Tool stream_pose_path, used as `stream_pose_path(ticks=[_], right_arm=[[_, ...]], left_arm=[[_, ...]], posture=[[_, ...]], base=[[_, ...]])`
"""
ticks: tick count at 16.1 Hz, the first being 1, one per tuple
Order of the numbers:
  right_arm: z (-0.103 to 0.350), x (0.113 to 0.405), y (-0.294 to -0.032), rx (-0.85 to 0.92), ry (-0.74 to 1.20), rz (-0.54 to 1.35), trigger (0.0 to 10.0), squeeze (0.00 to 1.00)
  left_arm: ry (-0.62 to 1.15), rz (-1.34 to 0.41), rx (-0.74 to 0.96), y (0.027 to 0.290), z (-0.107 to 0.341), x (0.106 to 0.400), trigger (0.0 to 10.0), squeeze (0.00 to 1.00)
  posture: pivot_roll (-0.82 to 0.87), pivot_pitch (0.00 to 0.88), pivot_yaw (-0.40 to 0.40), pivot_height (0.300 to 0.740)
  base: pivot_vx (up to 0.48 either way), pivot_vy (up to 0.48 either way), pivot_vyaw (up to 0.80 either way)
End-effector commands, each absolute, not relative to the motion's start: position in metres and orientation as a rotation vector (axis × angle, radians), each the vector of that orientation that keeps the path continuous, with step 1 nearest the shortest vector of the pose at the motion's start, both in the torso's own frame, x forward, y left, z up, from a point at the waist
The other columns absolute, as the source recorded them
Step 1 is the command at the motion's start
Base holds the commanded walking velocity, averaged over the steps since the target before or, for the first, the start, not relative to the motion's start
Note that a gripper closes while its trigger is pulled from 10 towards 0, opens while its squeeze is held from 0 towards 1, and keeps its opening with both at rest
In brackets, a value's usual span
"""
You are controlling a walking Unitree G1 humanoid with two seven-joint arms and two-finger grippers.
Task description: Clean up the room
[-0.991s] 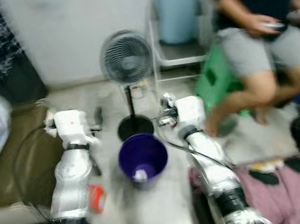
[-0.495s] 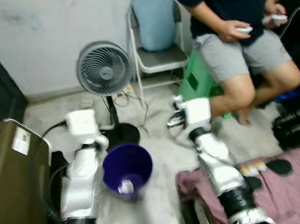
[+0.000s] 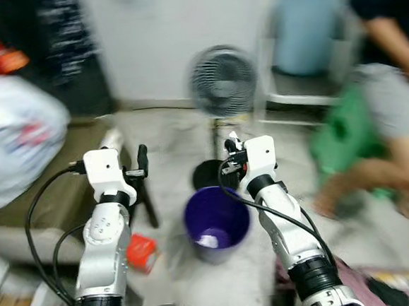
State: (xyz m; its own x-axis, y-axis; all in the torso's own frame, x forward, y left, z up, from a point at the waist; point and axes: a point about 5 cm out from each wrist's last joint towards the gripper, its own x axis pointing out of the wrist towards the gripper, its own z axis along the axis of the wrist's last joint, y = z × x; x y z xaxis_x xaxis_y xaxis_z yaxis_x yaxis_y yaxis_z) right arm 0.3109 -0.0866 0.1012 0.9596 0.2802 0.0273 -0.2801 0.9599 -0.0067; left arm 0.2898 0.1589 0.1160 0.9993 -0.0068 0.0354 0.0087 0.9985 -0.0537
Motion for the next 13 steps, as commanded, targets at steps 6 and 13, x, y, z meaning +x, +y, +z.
stream_pose_path(ticks=[6, 13], right_arm=[[0.1060, 0.3153, -0.0899, 0.003, -0.041, 0.269, 10.0, 0.00], [0.1055, 0.3178, -0.0913, 0.005, -0.032, 0.258, 10.0, 0.00]], left_arm=[[-0.046, -0.060, -0.079, 0.1533, 0.1182, 0.2898, 10.0, 0.00], [-0.055, -0.074, -0.091, 0.1522, 0.1195, 0.2909, 10.0, 0.00]], posture=[[0.08, 0.002, -0.010, 0.740], [0.08, 0.000, -0.012, 0.740]], base=[[0.000, 0.000, 0.34], [0.000, 0.000, -0.55]])
